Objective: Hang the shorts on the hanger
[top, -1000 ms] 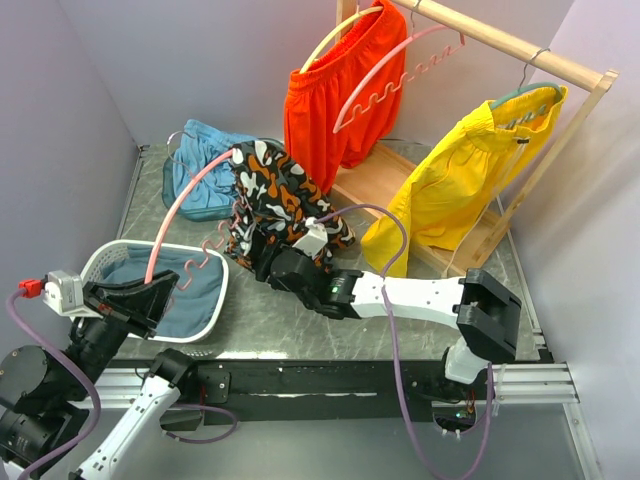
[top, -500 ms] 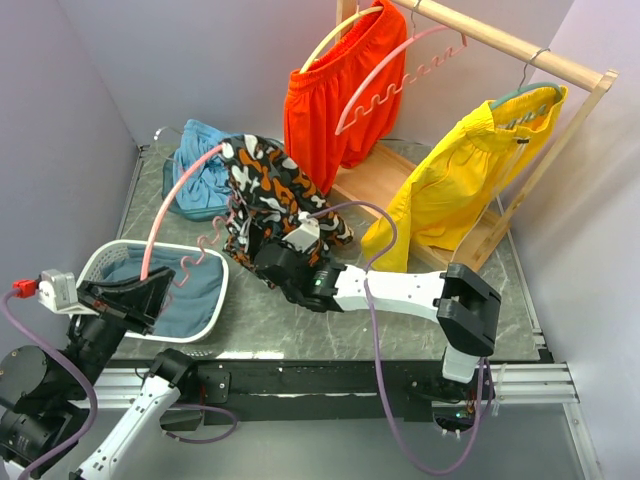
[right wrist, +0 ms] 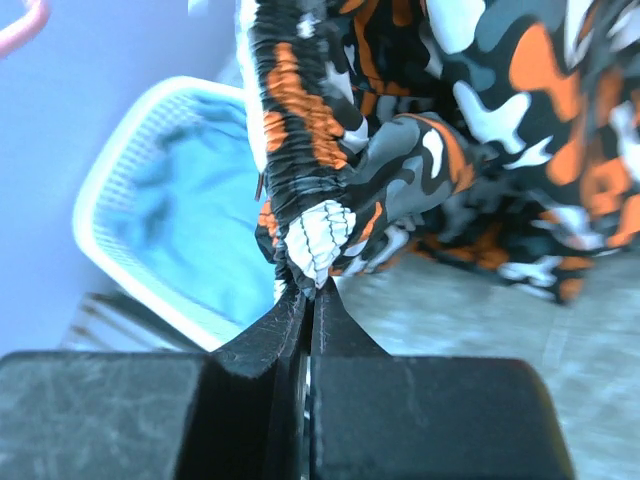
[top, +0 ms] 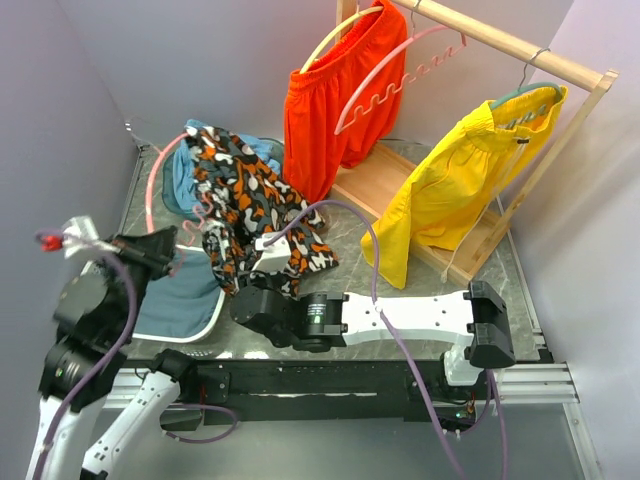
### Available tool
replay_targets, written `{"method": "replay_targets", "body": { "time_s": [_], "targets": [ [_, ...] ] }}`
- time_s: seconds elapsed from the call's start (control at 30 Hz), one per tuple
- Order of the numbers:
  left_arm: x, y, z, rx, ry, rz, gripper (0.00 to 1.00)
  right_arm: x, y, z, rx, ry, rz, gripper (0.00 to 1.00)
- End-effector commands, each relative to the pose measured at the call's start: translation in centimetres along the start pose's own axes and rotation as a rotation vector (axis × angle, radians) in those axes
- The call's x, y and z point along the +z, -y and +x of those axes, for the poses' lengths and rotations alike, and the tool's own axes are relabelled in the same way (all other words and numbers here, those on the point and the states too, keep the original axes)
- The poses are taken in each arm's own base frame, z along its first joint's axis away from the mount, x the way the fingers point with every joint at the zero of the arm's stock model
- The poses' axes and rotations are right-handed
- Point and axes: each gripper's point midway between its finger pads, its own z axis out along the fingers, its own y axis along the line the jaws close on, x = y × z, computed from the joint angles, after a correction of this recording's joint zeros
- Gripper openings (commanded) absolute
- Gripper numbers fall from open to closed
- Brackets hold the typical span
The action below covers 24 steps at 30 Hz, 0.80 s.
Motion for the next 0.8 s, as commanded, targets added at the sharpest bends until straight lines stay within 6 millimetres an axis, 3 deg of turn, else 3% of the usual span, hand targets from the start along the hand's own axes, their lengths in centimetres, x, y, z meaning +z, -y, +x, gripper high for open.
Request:
{"method": "replay_targets", "body": {
  "time_s": [0.0,0.1,0.23,0.37,0.5,0.57,0.6,0.63,0.77],
  "targets": [
    [2.6,2.7,-4.8,-0.175,0.215,0.041,0.01,-2.2,2.4,1.0,-0.234,-0.064,0.040,0.00],
    [3.7,2.5,-4.3,-0.202,0.210,0.019,0.01,-2.2,2.1,1.8,-0.322,-0.118,0.042,0.00],
    [5.5,2.1,-1.8,-0.201,0.130,-0.007,0.01,-1.5,4.4,4.2,-0.380,-0.173,0.106,0.00],
    [7.2,0.5,3.8,-0.223,-0.015,-0.017,0.01,-1.3,4.4,5.3,-0.324,-0.218,0.023,0.00],
    [7.8,-1.8,9.6,-0.234,-0.119,-0.052,0.01,-1.1,6.8,7.2,-0.285,-0.279,0.005,0.00],
    [7.9,-1.2,13.0,-0.219,-0.198,-0.045,0.01,-0.9,6.7,7.9,-0.234,-0.309,-0.037,0.00],
    [8.1,-1.4,14.1,-0.211,-0.205,-0.065,0.01,-0.9,7.8,8.6,-0.224,-0.327,-0.033,0.00],
    [7.8,-0.6,17.0,-0.182,-0.278,-0.060,0.01,-0.6,8.1,8.8,-0.195,-0.338,-0.042,0.00],
    [7.1,-0.1,22.4,-0.126,-0.378,-0.098,0.01,-0.9,9.3,9.5,-0.126,-0.376,-0.066,0.00]
  ]
}}
